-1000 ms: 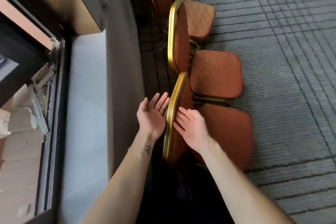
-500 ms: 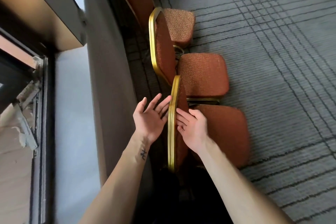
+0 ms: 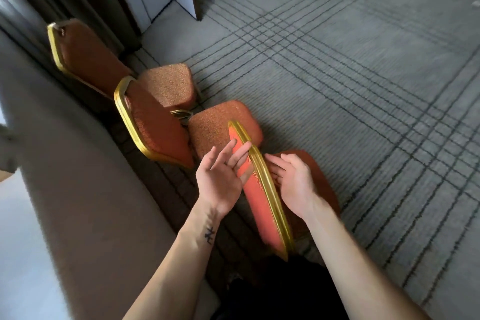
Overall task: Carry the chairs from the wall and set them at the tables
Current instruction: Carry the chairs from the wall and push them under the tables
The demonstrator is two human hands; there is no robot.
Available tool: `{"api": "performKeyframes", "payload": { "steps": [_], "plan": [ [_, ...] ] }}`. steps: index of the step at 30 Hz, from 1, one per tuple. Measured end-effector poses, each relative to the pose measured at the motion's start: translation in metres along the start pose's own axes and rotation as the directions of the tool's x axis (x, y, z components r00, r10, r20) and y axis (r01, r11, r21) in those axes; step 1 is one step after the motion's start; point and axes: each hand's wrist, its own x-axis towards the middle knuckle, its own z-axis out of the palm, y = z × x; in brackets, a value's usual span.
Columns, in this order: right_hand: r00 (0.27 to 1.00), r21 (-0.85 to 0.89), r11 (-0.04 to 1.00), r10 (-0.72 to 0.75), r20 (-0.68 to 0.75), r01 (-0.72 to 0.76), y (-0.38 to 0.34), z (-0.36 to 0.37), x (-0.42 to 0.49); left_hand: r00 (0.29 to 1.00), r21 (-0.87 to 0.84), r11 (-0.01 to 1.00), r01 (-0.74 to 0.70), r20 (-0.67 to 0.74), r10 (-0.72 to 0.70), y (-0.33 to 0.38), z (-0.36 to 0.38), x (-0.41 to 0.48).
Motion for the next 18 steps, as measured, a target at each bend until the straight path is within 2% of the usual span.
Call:
{"api": "performKeyframes", "payload": {
  "steps": [3, 6, 10, 15, 18],
  "plan": [
    [0.996, -0.005, 0.999, -0.049, -0.081, 0.049, -0.026, -0.028, 0.005, 0.998, 0.047, 0.998, 0.040, 0.041, -0.042, -0.012, 0.037, 0.016],
    [0.990, 0.000, 1.000, -0.025, -0.135, 0.026, -0.046, -0.049, 0.013, 0.995, 0.080, 0.995, 0.061, 0.076, -0.067, -0.021, 0.063, 0.028],
    [0.977, 0.094, 0.996, 0.020, -0.210, 0.000, -0.076, -0.090, 0.029, 0.981, 0.171, 0.980, 0.105, 0.141, -0.130, -0.041, 0.106, 0.056],
    [0.948, 0.085, 0.987, -0.104, -0.301, 0.135, -0.109, -0.134, 0.028, 0.964, 0.220, 0.969, 0.116, 0.211, -0.164, -0.067, 0.153, 0.085],
    [0.915, 0.015, 0.982, -0.168, -0.368, 0.186, -0.126, -0.151, 0.022, 0.945, 0.225, 0.965, 0.133, 0.264, -0.192, -0.080, 0.173, 0.098]
  ]
}}
